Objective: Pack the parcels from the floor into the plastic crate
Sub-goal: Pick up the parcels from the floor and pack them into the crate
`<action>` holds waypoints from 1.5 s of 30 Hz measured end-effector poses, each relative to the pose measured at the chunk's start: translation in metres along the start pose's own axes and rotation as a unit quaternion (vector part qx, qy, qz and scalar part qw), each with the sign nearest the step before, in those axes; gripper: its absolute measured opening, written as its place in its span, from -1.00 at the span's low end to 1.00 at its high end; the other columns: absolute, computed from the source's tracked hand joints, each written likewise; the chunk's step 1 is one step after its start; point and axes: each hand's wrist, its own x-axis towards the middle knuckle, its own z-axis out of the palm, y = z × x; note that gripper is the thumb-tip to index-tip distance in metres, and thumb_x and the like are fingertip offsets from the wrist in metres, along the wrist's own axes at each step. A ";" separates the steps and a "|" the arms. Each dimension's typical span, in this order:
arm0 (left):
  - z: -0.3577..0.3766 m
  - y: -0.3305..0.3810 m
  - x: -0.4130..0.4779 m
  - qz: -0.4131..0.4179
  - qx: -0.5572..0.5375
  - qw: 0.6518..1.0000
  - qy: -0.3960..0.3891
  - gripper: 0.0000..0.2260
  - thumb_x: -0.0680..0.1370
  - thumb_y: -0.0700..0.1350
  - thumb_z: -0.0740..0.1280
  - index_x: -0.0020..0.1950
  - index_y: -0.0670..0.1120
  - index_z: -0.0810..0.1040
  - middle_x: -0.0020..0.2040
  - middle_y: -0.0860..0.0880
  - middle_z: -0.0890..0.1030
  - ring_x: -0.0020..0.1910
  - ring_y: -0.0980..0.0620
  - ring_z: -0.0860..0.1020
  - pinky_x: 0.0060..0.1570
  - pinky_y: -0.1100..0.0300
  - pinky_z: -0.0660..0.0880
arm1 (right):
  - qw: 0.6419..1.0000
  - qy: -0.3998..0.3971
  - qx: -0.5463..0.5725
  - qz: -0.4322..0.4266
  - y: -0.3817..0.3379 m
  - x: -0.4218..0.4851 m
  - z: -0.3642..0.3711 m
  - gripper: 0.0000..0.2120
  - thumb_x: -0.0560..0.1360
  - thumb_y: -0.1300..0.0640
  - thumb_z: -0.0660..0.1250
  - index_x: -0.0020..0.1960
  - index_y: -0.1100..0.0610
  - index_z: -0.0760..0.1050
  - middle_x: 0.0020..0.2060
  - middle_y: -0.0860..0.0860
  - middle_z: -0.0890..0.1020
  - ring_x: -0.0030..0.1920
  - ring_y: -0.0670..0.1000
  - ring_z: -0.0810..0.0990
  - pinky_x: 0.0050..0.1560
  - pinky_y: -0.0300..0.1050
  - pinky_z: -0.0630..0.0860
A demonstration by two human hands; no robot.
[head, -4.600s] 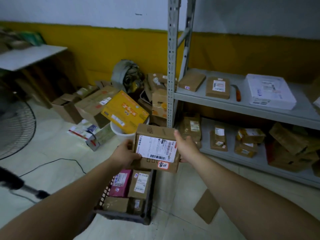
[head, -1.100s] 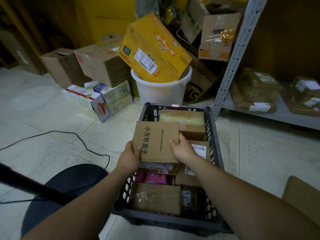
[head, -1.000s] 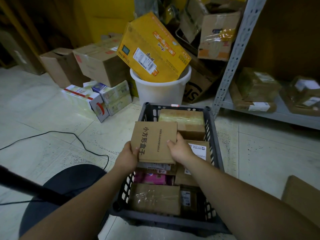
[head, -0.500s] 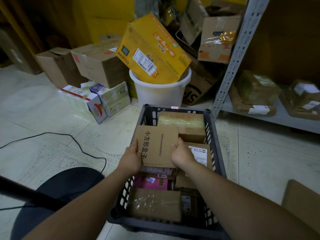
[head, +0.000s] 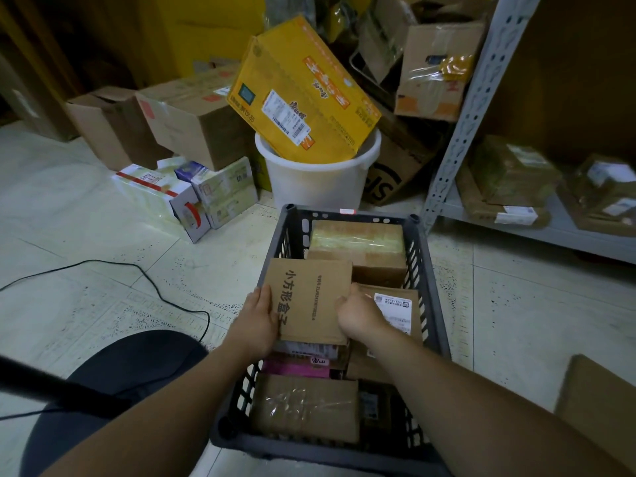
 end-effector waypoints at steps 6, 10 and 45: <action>-0.015 0.008 0.001 -0.019 0.035 0.999 -0.033 -0.45 0.63 -0.05 0.06 0.55 -0.13 -0.11 0.55 -0.14 0.00 0.51 -0.11 0.04 0.48 -0.07 0.10 | 1.000 -0.019 0.017 0.005 -0.005 -0.007 -0.007 -0.53 0.65 0.04 0.06 0.54 0.06 0.08 0.28 0.13 0.48 0.11 0.11 0.50 0.00 -0.12 0.36; -0.046 0.030 -0.008 -0.028 0.031 0.998 -0.045 -0.42 0.57 0.02 0.20 0.51 -0.09 0.06 0.49 -0.18 0.14 0.46 -0.17 0.15 0.41 -0.15 0.22 | 1.000 -0.024 0.020 -0.003 -0.015 -0.036 -0.044 -0.50 0.62 -0.13 0.07 0.48 0.07 0.19 0.32 0.09 0.47 0.30 0.14 0.45 0.21 0.00 0.41; 0.044 0.847 -0.390 0.256 0.057 0.862 -0.434 -0.29 0.52 0.05 0.35 0.55 -0.03 0.05 0.55 -0.01 0.10 0.51 0.01 0.14 0.40 0.23 0.10 | 0.934 0.201 0.087 0.282 0.348 -0.591 -0.690 -0.51 0.65 -0.07 0.07 0.46 0.21 0.29 0.46 0.09 0.33 0.44 0.06 0.30 0.41 -0.16 0.20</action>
